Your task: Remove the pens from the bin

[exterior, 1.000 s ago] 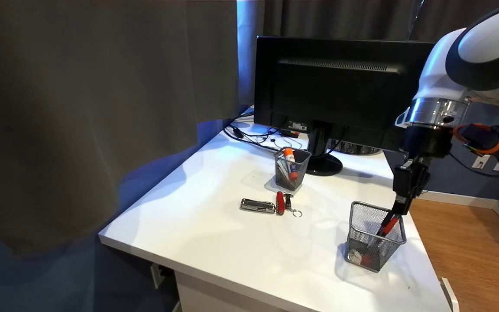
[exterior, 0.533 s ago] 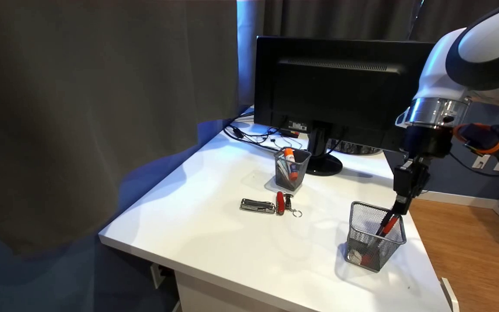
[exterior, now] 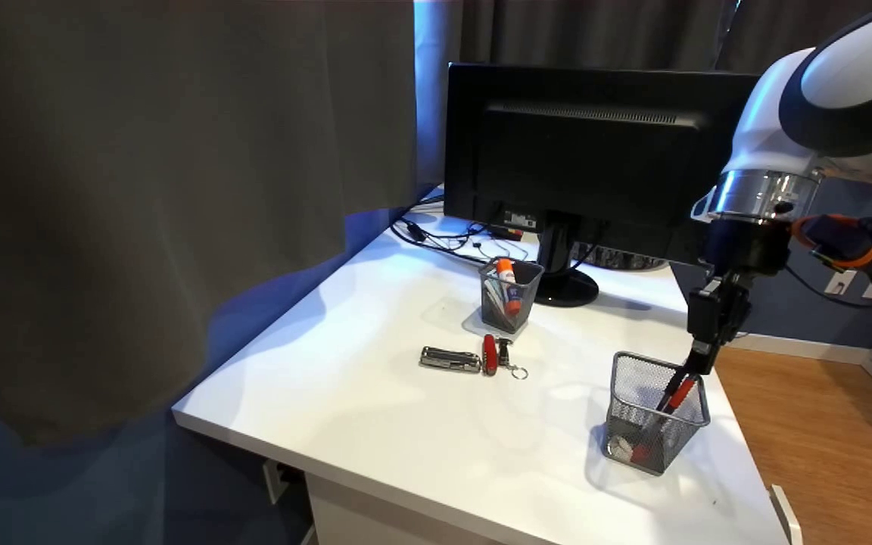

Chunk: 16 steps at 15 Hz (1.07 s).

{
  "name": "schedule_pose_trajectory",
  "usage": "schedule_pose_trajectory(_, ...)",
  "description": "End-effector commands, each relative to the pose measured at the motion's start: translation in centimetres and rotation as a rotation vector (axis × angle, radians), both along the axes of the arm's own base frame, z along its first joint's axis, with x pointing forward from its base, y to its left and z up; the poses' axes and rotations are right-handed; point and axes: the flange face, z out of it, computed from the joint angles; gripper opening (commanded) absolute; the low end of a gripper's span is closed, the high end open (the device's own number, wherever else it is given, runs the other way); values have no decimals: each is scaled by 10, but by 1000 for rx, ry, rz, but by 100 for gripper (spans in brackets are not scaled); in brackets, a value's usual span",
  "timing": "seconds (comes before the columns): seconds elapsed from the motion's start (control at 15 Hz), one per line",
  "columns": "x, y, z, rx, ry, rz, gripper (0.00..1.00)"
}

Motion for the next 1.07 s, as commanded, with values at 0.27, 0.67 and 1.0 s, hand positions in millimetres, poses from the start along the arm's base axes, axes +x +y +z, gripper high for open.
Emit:
schedule_pose_trajectory(0.27, -5, 2, 11, 9, -1, 5, 2)
schedule_pose_trajectory(0.67, -4, -1, 20, 20, -12, 6, 2)
schedule_pose_trajectory(1.0, -1, -3, 28, 29, -23, 10, 2)
